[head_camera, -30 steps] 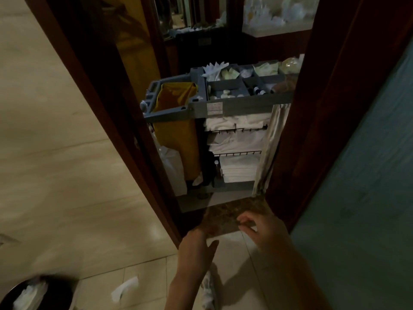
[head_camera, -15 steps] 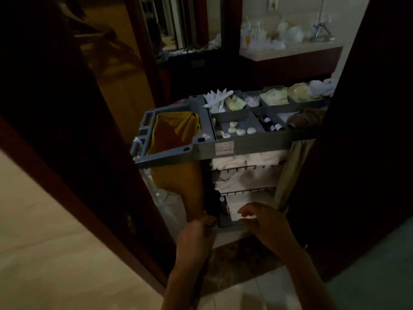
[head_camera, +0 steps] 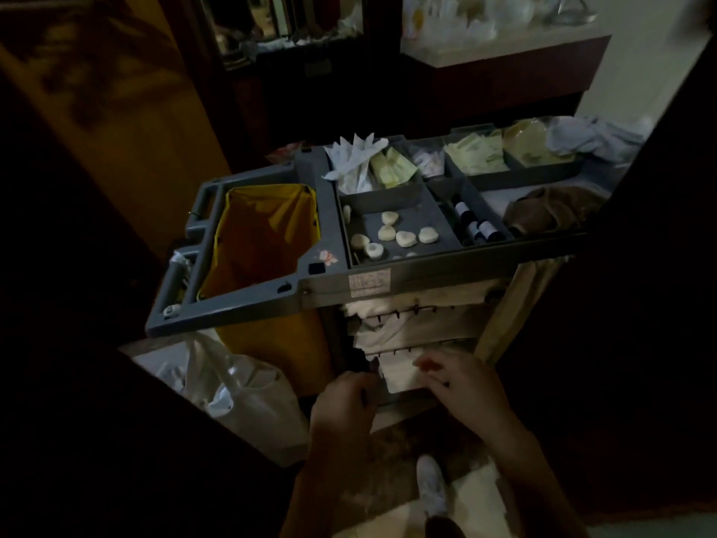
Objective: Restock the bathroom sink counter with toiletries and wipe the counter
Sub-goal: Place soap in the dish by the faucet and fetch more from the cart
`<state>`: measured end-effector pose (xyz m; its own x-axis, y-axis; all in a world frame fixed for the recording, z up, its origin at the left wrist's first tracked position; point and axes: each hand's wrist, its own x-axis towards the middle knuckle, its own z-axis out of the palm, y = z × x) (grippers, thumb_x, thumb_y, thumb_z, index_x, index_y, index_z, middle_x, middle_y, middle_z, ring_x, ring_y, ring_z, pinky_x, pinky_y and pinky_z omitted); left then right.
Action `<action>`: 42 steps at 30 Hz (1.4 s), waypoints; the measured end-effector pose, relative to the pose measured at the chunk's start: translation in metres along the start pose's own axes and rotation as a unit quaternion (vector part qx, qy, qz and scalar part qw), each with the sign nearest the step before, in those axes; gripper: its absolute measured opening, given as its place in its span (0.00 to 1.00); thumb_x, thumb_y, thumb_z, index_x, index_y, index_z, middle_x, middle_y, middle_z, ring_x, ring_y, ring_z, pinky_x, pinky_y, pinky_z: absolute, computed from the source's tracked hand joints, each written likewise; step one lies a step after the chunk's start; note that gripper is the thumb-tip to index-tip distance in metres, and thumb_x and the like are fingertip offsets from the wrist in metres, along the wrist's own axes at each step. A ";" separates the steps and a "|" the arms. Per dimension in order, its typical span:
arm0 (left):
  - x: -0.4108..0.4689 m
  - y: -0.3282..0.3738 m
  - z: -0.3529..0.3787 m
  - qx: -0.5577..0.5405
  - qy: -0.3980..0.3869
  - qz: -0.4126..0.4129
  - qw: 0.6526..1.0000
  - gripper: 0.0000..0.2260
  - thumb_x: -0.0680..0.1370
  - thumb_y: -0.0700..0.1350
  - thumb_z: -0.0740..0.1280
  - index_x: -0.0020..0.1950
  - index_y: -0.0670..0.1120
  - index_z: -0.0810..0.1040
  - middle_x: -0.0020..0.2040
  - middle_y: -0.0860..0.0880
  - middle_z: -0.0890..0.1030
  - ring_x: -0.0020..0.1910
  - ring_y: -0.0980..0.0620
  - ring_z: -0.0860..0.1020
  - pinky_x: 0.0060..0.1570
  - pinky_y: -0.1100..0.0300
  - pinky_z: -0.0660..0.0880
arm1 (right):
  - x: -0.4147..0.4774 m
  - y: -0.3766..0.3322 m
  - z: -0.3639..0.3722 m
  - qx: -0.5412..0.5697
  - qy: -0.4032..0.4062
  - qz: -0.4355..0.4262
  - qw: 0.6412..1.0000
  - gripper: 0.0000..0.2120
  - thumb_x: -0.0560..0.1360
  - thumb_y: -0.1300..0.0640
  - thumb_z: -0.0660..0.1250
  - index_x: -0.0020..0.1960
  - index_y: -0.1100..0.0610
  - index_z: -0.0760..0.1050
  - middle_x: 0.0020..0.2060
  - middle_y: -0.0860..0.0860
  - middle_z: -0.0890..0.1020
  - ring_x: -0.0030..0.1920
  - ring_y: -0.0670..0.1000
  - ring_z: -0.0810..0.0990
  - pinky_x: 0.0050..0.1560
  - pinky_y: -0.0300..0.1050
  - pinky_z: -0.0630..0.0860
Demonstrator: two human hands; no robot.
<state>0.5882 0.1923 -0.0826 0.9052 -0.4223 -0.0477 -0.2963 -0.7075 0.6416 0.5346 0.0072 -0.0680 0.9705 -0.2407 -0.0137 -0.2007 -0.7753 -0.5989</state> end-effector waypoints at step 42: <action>0.303 0.025 -0.049 0.012 0.156 -0.045 0.987 0.13 0.76 0.42 0.68 0.61 0.49 0.80 0.54 0.51 0.82 0.51 0.55 0.80 0.49 0.64 0.76 | 0.346 -0.008 -0.002 -0.144 -0.188 0.041 0.971 0.15 0.74 0.50 0.68 0.58 0.53 0.73 0.55 0.54 0.76 0.54 0.58 0.77 0.48 0.46 0.73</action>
<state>0.8701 0.0739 -0.0436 0.9766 -0.1649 0.1382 -0.2152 -0.7491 0.6266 0.8717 -0.0710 -0.0665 0.9193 -0.1204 -0.3747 -0.2558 -0.9064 -0.3363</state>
